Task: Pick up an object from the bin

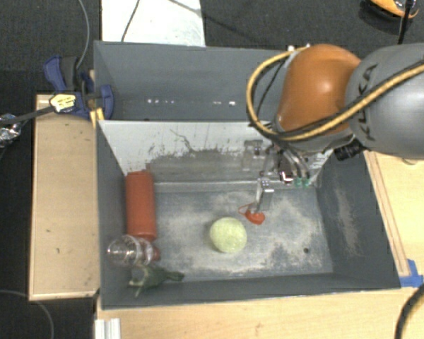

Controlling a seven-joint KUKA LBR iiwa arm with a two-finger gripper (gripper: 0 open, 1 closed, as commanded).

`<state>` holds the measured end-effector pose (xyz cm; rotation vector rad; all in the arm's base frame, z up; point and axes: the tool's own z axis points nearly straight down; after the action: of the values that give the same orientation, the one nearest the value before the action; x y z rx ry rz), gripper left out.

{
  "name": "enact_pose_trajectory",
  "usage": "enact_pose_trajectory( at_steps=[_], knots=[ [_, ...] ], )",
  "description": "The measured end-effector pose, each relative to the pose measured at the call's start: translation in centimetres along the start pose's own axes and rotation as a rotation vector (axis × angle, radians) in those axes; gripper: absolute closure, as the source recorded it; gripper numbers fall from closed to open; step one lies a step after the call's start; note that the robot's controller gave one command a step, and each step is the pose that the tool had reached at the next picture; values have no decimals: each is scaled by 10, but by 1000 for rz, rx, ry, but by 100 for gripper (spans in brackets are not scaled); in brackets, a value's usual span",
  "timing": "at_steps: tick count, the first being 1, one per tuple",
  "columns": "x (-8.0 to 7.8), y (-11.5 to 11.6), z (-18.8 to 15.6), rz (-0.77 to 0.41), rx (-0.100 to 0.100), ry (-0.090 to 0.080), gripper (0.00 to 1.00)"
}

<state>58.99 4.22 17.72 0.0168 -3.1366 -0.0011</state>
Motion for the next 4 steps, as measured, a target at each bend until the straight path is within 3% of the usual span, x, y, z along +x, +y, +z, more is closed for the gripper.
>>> enact_pose_trajectory(
  at_steps=[1, 2, 3, 4],
  knots=[
    [-2, 0, -5, 1, 0, -8, 0],
    [23, -14, 48, -52, 0, -10, 0],
    [28, 0, 91, -50, 0, -11, 0],
    [55, 8, 106, -67, -1, -10, 0]
  ],
)
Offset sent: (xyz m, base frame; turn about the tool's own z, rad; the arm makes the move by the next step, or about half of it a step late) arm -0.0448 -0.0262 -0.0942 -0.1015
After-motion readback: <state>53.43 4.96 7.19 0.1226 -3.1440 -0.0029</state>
